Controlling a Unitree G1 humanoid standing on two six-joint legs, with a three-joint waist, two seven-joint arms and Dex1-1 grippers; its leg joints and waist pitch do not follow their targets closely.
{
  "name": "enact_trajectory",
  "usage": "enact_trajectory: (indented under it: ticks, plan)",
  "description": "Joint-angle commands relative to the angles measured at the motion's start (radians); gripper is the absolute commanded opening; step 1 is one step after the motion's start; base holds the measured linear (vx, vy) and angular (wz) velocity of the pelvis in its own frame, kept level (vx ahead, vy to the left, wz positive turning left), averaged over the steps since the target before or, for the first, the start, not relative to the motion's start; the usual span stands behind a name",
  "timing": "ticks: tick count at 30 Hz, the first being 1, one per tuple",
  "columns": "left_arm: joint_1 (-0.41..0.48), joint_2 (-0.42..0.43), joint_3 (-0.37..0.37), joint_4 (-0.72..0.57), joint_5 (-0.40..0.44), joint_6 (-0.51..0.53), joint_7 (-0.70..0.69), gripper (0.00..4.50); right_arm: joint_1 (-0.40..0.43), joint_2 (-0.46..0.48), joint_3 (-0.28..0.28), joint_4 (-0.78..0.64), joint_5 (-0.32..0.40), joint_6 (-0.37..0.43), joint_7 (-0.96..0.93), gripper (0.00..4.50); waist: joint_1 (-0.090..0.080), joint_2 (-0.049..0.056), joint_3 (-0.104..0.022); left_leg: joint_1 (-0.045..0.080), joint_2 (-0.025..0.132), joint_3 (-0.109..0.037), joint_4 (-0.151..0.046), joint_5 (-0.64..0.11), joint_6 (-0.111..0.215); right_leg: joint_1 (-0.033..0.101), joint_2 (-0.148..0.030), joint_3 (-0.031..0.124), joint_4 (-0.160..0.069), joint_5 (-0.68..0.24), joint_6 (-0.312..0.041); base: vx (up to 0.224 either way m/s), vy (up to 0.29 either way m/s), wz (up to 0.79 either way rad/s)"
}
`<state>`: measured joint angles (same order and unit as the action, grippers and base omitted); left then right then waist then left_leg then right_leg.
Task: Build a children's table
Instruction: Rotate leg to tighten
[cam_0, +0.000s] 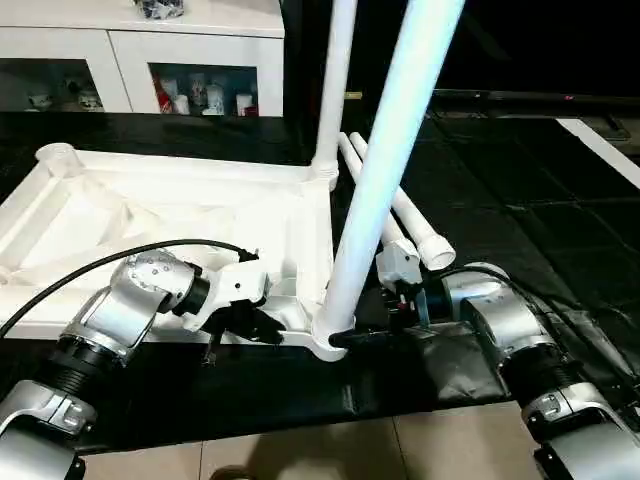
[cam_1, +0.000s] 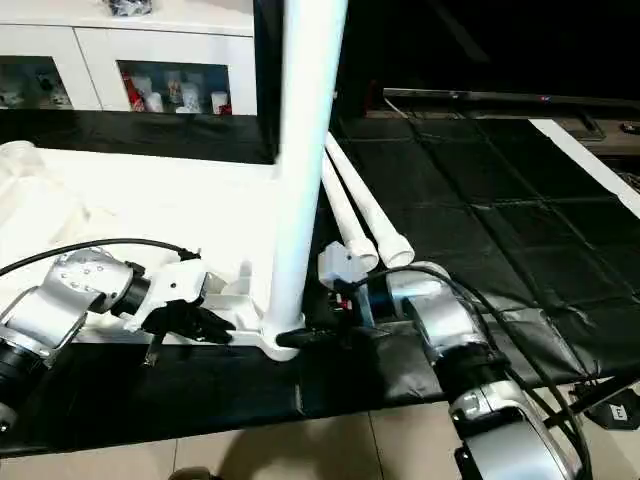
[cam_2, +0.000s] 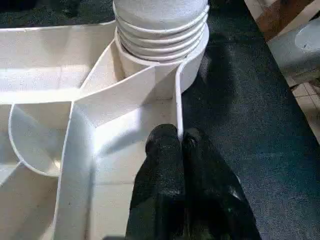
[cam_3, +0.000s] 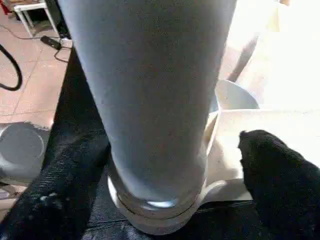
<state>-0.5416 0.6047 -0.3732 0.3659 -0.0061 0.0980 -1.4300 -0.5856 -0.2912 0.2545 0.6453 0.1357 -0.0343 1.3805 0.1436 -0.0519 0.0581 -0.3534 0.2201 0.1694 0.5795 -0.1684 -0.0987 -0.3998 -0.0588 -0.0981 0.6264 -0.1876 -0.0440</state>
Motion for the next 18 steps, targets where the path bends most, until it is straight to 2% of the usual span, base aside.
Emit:
enact_trajectory:
  ticks: [1, 2, 5, 8, 11, 14, 18]
  plan:
    - [-0.014, -0.006, -0.034, -0.039, 0.0, -0.028, -0.037, 0.0, -0.013, -0.009, 0.002, 0.012, 0.011, -0.009, 0.021, 4.04, -0.008, 0.017, -0.07, 0.007, 0.022, 0.0, -0.06, -0.202, 0.014, 0.055, -0.083, 0.063, -0.078, -0.215, -0.157, 0.0, 0.0, 0.0]
    - [-0.014, -0.005, -0.035, -0.038, 0.0, -0.031, -0.04, 0.0, -0.014, -0.008, 0.004, 0.016, 0.014, -0.011, 0.028, 3.79, -0.008, 0.017, -0.07, 0.008, 0.022, 0.001, -0.06, -0.203, 0.015, 0.054, -0.083, 0.062, -0.078, -0.215, -0.159, 0.0, 0.0, 0.0]
    - [-0.013, -0.004, -0.037, -0.037, 0.0, -0.036, -0.043, 0.0, -0.016, -0.002, 0.006, 0.03, 0.011, -0.021, 0.032, 3.66, -0.008, 0.019, -0.071, 0.007, 0.022, 0.0, -0.06, -0.2, 0.015, 0.054, -0.083, 0.062, -0.076, -0.201, -0.166, 0.0, 0.0, 0.0]
    - [-0.013, -0.003, -0.039, -0.035, 0.001, -0.038, -0.049, 0.0, -0.023, 0.007, 0.004, 0.05, 0.008, -0.029, 0.034, 3.27, -0.008, 0.019, -0.071, 0.007, 0.022, 0.001, -0.059, -0.199, 0.014, 0.055, -0.082, 0.062, -0.076, -0.197, -0.17, 0.0, 0.0, 0.0]
    - [-0.014, -0.002, -0.039, -0.033, 0.004, -0.04, -0.053, 0.0, -0.029, 0.016, 0.002, 0.066, 0.007, -0.032, 0.036, 3.17, -0.008, 0.02, -0.071, 0.007, 0.022, 0.0, -0.06, -0.204, 0.013, 0.055, -0.083, 0.062, -0.076, -0.2, -0.17, 0.0, 0.0, 0.0]
    - [-0.014, -0.002, -0.039, -0.031, 0.006, -0.041, -0.053, 0.0, -0.029, 0.019, 0.001, 0.069, 0.008, -0.034, 0.041, 2.85, -0.007, 0.022, -0.071, 0.007, 0.023, 0.0, -0.06, -0.206, 0.011, 0.055, -0.083, 0.062, -0.076, -0.202, -0.171, 0.0, 0.0, 0.0]
    - [-0.011, 0.0, -0.039, -0.03, 0.007, -0.043, -0.052, 0.0, -0.028, 0.019, 0.001, 0.072, 0.012, -0.038, 0.047, 2.74, -0.007, 0.021, -0.071, 0.007, 0.023, -0.001, -0.06, -0.204, 0.01, 0.055, -0.082, 0.062, -0.075, -0.198, -0.17, 0.0, 0.0, 0.0]
